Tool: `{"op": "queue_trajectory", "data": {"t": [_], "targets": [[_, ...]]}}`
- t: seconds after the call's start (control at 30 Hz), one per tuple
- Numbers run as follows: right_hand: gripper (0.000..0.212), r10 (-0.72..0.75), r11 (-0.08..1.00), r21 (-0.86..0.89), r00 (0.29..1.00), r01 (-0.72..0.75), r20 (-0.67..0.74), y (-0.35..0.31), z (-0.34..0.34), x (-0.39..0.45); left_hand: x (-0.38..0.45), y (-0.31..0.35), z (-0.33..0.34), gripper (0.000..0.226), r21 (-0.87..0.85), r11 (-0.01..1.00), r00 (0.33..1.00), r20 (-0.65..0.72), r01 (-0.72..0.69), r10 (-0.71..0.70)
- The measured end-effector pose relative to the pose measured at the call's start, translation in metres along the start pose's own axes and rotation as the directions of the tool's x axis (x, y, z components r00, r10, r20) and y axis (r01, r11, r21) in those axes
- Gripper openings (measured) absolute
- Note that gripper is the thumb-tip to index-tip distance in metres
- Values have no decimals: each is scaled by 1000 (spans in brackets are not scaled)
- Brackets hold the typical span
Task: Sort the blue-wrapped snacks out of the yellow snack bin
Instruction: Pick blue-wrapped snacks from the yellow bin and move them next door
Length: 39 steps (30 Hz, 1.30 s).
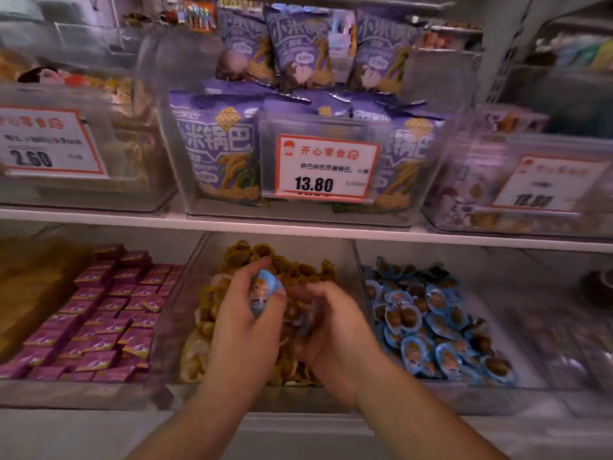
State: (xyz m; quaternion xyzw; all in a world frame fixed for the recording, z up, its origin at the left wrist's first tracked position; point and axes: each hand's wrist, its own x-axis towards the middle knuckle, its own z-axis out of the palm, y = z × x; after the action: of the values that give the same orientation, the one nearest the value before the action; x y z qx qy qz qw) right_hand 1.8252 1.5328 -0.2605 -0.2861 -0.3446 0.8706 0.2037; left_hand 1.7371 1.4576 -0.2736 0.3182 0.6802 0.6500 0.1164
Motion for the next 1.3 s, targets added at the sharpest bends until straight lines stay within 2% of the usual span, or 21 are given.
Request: {"op": "queue_trajectory", "data": {"t": [0.03,0.1,0.17,0.23,0.3,0.4,0.43,0.47,0.53,0.57,0.63,0.67,0.7,0.77,0.8,0.87,0.93,1.03,1.1,1.2,1.3], "targets": [[35,26,999,39,999,-28,39,0,-1,-7,-8,3,8,36,93,989,992,71,-114,108],[40,-4,1000,-7,1000,5,18,-3,-8,-19,-20,9,24,39,235,927,944,225,-293,241],[37,-111,984,-140,993,106,-31,-11,-22,-30,-26,15,36,60,296,874,890,371,-384,265],[25,-230,952,-220,972,212,-57,-23,-38,-39,-28,20,45,82,260,878,850,462,-402,253],[16,-324,923,-247,941,294,-92,-38,-56,-47,-30,21,52,94,185,896,807,534,-403,253],[12,-436,861,-368,882,351,-179,-66,-87,-55,-23,18,56,88,81,942,785,579,-327,222],[11,-494,795,-499,845,346,-202,-76,-102,-56,-17,14,56,77,79,948,784,586,-309,207],[9,-561,674,-673,803,303,-200,-85,-118,-57,-10,9,55,63,104,941,785,586,-321,203],[8,-603,362,-923,788,127,-128,-101,-151,-61,7,-4,53,36,203,907,794,576,-369,194],[16,-577,242,-969,809,37,-113,-105,-165,-61,15,-12,51,33,242,901,795,586,-359,159],[26,-571,84,-990,809,-114,-141,-109,-190,-62,28,-28,45,48,313,888,765,641,-338,65],[25,-622,68,-987,767,-143,-154,-109,-196,-62,33,-34,43,51,351,868,737,676,-351,24],[21,-679,104,-988,717,-116,-156,-110,-199,-61,36,-39,41,48,376,840,697,718,-392,4],[12,-744,206,-978,656,44,-127,-105,-191,-55,39,-44,39,28,392,784,608,793,-481,-23],[10,-753,223,-967,652,123,-91,-100,-182,-51,39,-46,38,29,402,754,556,829,-520,-59],[12,-735,179,-952,677,248,39,-80,-158,-42,40,-50,35,54,408,674,446,886,-616,-128],[25,-665,70,-940,718,333,205,-54,-133,-33,41,-52,31,67,433,573,401,896,-696,-190],[44,-543,-101,-933,767,346,343,-20,-111,-20,44,-54,30,68,495,464,436,868,-735,-236],[41,-538,-89,-940,778,330,324,-11,-109,-14,50,-54,31,60,526,433,483,849,-732,-216],[36,-562,-61,-940,767,336,311,-11,-110,-9,61,-57,26,47,602,305,617,785,-738,-58],[35,-589,-90,-937,741,337,323,-8,-110,-6,70,-57,21,51,701,253,729,685,-667,24]]}}
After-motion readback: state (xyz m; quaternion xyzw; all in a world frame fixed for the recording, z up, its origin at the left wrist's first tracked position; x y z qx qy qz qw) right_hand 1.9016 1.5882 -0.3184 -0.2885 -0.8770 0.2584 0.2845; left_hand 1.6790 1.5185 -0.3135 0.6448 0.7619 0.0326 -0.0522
